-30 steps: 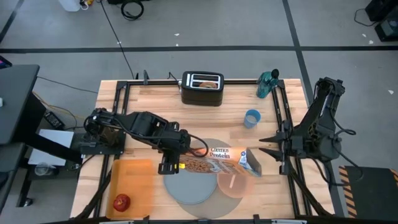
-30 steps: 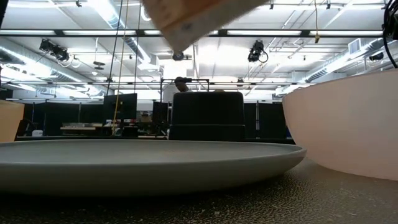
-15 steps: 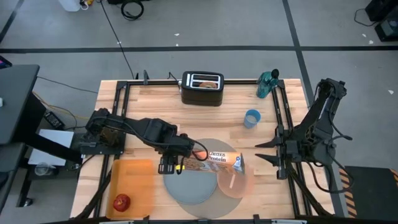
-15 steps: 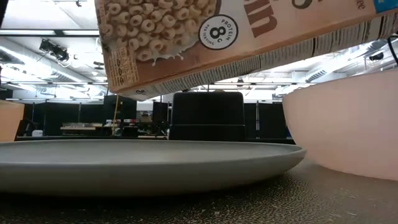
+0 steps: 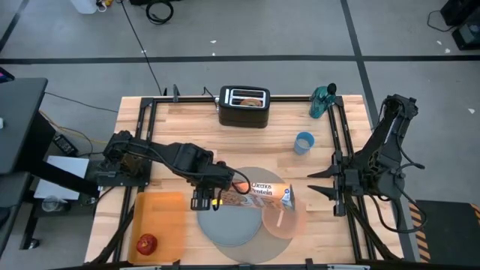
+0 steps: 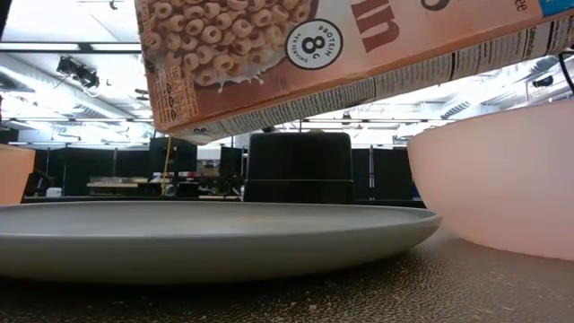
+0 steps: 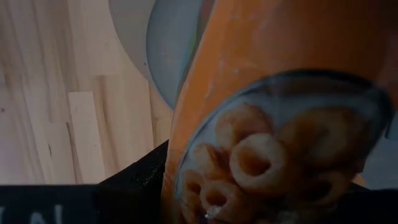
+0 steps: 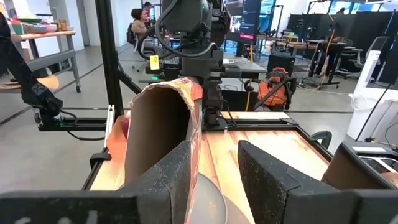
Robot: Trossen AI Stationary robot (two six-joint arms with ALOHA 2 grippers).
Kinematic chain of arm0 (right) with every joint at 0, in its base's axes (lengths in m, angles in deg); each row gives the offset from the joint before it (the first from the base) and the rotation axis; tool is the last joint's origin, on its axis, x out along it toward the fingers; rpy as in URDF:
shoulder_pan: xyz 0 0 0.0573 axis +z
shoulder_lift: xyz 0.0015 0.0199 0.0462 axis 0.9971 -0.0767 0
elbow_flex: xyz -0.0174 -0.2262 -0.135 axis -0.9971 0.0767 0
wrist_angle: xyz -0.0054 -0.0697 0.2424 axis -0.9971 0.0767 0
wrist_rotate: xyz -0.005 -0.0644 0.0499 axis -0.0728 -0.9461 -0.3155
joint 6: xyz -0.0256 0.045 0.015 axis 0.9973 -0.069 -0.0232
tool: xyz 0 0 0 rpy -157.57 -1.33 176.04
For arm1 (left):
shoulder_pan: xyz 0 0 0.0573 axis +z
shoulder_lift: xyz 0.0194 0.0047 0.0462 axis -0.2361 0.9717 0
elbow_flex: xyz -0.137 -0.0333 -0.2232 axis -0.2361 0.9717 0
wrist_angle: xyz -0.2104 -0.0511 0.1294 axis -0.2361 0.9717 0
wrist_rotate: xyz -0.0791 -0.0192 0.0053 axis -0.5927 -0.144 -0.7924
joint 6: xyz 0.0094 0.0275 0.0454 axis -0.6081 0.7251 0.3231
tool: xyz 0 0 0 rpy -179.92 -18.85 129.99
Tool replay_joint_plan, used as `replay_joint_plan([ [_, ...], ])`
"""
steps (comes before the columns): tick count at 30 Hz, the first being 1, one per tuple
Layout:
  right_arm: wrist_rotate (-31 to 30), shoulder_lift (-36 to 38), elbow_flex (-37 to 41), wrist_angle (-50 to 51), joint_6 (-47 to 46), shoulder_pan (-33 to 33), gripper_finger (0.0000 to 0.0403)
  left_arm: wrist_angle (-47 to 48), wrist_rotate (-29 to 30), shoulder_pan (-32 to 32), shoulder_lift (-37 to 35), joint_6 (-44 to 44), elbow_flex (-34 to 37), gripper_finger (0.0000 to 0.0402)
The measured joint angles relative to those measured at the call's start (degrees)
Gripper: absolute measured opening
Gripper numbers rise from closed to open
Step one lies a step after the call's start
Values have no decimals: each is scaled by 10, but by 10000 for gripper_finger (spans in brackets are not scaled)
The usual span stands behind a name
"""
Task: Arrange a breakfast setting
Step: Put cereal into the pink bowl
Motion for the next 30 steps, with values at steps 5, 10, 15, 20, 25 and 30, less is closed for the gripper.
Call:
replay_joint_plan([
  [5,0,0,0,1,0,0,140,0,0,0,0,-6,0,208],
  [10,0,0,0,1,0,0,140,0,0,0,0,-12,0,208],
  [15,-1,0,0,3,0,0,140,0,-2,0,0,-26,0,208],
  [20,-1,0,0,6,-1,0,140,0,-7,0,6,-37,0,208],
  [25,-1,0,0,9,-1,0,140,0,-29,0,30,-38,0,208],
  [30,1,0,0,11,-1,0,140,0,-52,0,44,-27,0,208],
])
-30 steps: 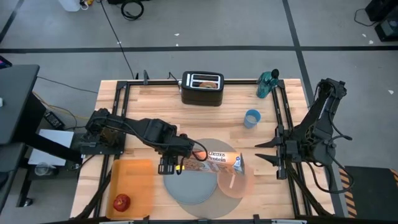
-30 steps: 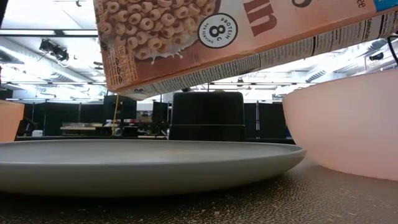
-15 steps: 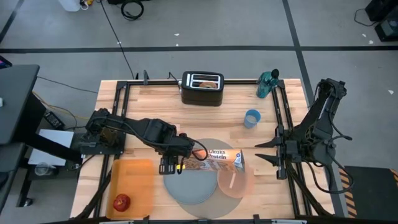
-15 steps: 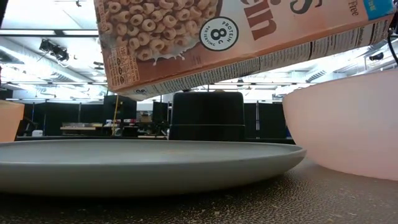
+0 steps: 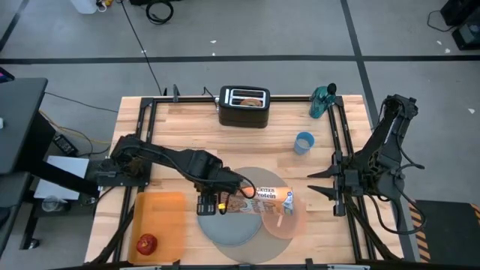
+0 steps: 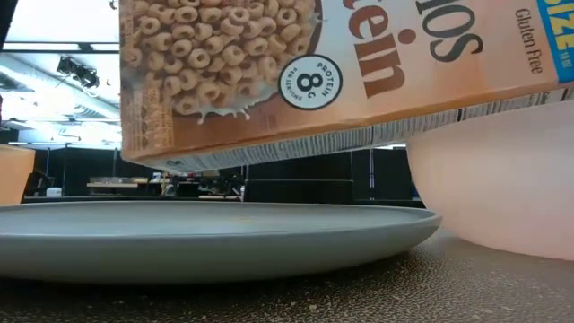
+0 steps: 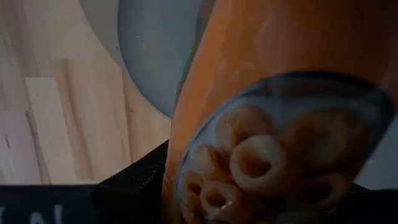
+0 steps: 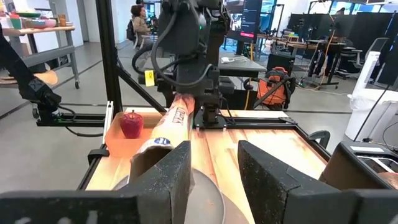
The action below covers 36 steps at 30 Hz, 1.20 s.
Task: Arrange a breakfast setting
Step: Put cereal into the pink bowl
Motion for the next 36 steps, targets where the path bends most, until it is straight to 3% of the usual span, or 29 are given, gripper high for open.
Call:
replay_joint_plan([
  [18,21,-1,0,5,-5,4,140,1,-11,0,-2,2,-1,208],
  [29,45,-122,0,36,-95,-39,140,1,-11,0,-3,2,-1,208],
  [36,54,-141,7,69,-164,-53,153,1,-11,0,-3,5,-1,208],
])
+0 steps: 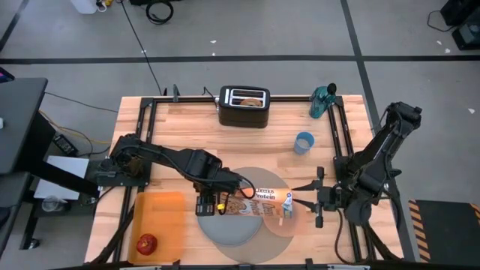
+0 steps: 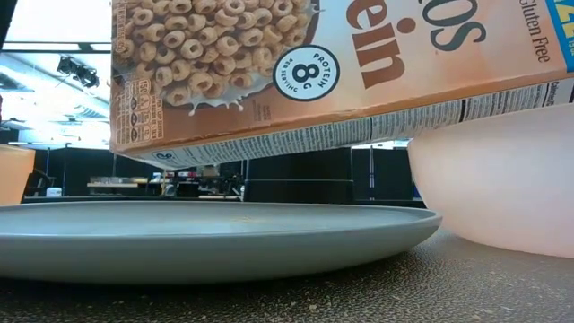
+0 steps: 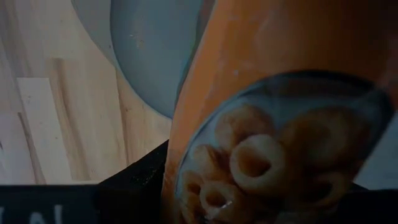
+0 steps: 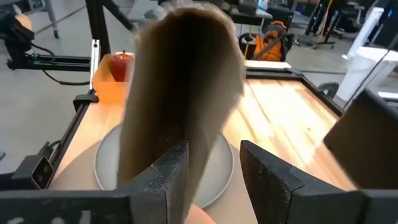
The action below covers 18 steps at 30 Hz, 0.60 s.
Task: Arrange a breakfast setting
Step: Put cereal into the pink bowl
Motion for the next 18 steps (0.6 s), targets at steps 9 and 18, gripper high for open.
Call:
replay_joint_plan([
  [9,4,1,72,-120,-2,-25,188,0,1,4,0,10,0,208],
  [18,58,1,109,-263,56,-75,153,0,5,4,0,10,0,208],
])
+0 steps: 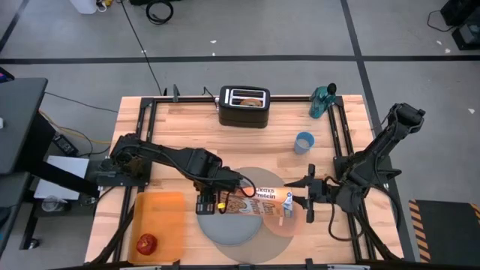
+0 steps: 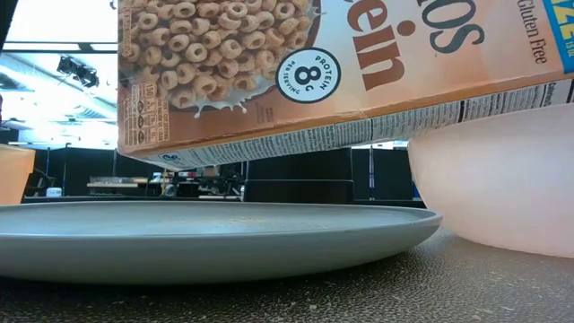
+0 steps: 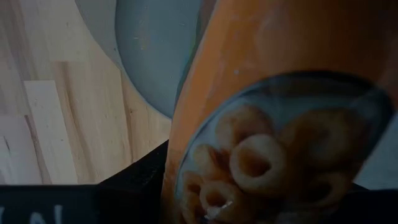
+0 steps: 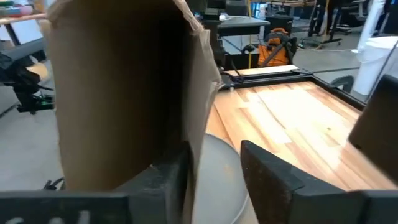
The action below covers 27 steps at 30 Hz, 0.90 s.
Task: Arrange a breakfast setting
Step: Put cereal into the pink bowl
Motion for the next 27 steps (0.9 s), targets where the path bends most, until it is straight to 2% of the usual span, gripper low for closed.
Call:
replay_joint_plan([
  [11,23,-18,3,-30,5,-29,10,3,10,0,0,0,0,208],
  [22,9,-20,3,-48,20,-23,5,0,11,0,-1,-2,0,208],
  [27,11,-20,3,-49,19,-20,5,0,35,0,-1,-2,0,211],
])
